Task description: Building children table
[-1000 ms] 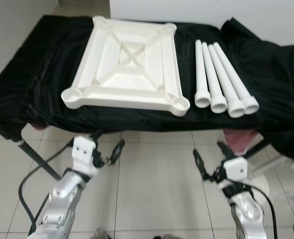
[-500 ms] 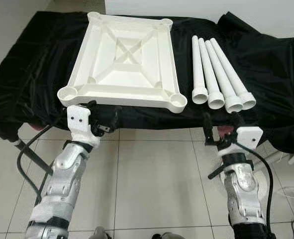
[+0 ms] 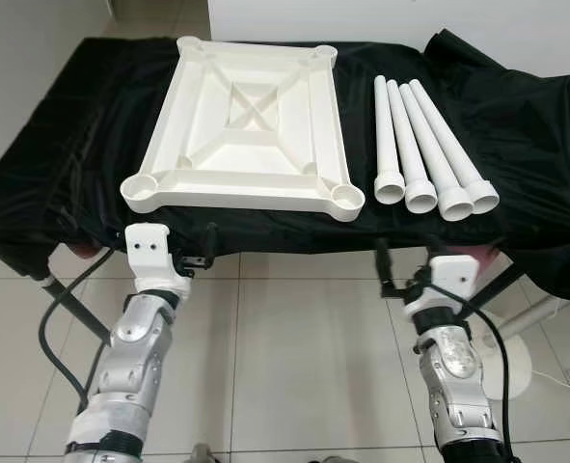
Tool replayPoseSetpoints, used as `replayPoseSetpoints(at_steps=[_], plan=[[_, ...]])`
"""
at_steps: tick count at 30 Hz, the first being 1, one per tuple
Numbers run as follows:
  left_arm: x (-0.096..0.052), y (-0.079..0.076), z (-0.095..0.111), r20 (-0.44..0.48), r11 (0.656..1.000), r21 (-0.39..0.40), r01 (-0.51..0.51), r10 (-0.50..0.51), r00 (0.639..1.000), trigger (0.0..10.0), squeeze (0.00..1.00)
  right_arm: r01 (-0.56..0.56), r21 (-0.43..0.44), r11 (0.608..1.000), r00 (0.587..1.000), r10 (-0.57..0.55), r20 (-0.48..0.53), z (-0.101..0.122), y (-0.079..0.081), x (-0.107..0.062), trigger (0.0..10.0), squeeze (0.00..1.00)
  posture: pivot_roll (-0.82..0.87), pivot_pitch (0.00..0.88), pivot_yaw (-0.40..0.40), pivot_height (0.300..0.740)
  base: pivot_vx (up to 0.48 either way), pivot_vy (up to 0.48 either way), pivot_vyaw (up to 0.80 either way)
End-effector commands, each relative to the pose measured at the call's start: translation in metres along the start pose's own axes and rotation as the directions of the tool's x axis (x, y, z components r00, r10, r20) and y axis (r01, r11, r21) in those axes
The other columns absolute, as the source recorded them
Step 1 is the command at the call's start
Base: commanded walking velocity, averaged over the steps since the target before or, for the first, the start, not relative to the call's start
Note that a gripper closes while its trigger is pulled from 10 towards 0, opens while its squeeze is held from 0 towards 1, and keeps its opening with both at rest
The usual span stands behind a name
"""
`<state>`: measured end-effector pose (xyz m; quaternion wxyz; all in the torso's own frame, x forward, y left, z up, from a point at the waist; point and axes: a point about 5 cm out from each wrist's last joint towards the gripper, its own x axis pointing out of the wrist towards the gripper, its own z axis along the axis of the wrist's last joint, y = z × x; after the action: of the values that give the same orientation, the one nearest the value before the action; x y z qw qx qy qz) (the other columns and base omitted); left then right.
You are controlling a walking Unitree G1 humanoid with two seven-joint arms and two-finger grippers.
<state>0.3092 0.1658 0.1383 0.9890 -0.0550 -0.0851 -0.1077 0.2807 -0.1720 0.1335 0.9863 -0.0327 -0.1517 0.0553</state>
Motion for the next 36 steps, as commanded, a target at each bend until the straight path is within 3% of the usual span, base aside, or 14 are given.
replayPoseSetpoints(at_steps=[1,3,11,15,23,36], plan=[[-0.004,-0.001,-0.005,-0.037,0.998,-0.016,0.058,-0.058,0.998,10.0,0.00,-0.025,-0.011,1.000,1.000,0.025,-0.008,-0.003,0.001,0.001,10.0,0.00,0.05,0.061,0.033,0.740,0.000,0.000,0.00],[-0.001,0.001,-0.003,-0.044,0.998,-0.003,0.061,-0.061,0.997,10.0,0.00,0.015,-0.006,1.000,1.000,-0.016,-0.020,-0.005,-0.001,0.005,10.0,0.00,0.05,0.087,-0.004,0.740,0.000,0.000,0.00],[0.004,0.001,-0.001,-0.038,0.997,-0.033,0.070,-0.071,0.997,10.0,0.00,0.052,0.000,0.999,0.998,-0.052,-0.033,-0.007,-0.001,0.006,10.0,0.00,0.05,0.098,-0.028,0.740,0.000,0.000,0.00],[0.009,-0.002,0.010,0.008,0.997,-0.003,0.082,-0.082,0.997,10.0,0.00,0.040,-0.002,0.999,0.999,-0.040,0.005,0.002,0.006,0.008,10.0,0.00,0.05,0.099,-0.024,0.740,0.000,0.000,0.00],[0.011,-0.003,0.016,0.026,0.996,0.029,0.087,-0.088,0.996,10.0,0.00,0.096,0.005,0.995,0.994,-0.096,0.054,0.016,0.000,0.013,10.0,0.00,0.05,0.095,-0.022,0.740,0.000,0.000,0.00],[0.018,-0.002,0.020,0.049,0.997,0.012,0.073,-0.074,0.996,10.0,0.00,0.116,-0.034,0.993,0.992,-0.114,0.044,0.015,-0.009,0.016,10.0,0.00,0.04,0.084,-0.031,0.740,0.319,0.000,0.00]])
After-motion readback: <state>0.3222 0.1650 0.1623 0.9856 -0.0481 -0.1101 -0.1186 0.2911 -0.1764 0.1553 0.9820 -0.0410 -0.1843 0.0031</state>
